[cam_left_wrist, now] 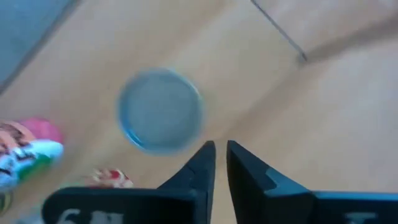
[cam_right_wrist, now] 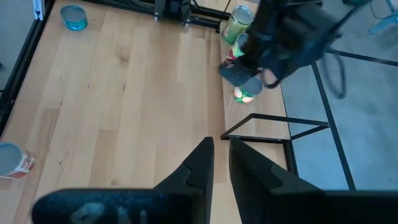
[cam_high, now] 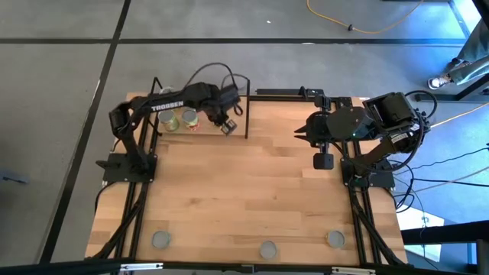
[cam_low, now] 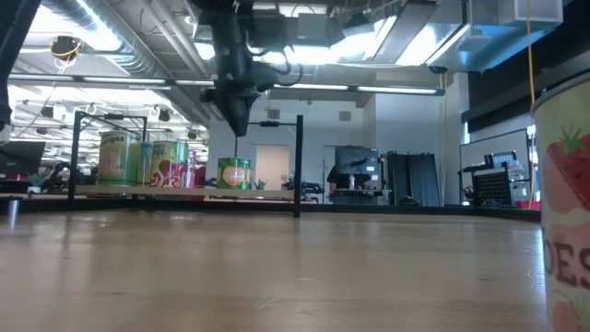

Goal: Pick and place cans onto a shelf
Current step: Put the canned sliced peaches on the shelf

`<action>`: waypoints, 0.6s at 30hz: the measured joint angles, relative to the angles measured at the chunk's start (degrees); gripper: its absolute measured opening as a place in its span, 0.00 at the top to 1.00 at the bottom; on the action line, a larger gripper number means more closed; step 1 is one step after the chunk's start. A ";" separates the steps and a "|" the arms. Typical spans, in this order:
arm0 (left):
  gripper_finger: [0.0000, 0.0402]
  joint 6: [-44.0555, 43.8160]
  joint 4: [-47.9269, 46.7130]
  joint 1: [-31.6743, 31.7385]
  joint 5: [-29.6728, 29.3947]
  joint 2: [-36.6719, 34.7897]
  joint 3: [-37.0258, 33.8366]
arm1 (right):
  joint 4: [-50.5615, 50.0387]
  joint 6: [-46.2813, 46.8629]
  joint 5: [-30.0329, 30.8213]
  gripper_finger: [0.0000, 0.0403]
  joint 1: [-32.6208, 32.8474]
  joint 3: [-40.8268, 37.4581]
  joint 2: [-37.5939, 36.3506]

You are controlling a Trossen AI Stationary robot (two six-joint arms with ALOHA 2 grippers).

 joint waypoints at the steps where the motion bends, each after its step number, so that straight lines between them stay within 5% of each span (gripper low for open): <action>1: 0.95 -0.02 -0.80 -1.14 -0.16 0.00 0.00 | 0.00 0.00 0.02 0.87 0.00 0.00 0.00; 7: 0.99 -1.42 -0.04 -5.72 -6.26 0.00 -1.10 | 0.00 -0.02 0.02 0.87 -0.04 0.00 0.00; 18: 1.00 -1.60 8.04 -5.06 -8.21 -0.04 -7.69 | 0.00 -0.22 0.02 0.87 -0.04 0.00 0.00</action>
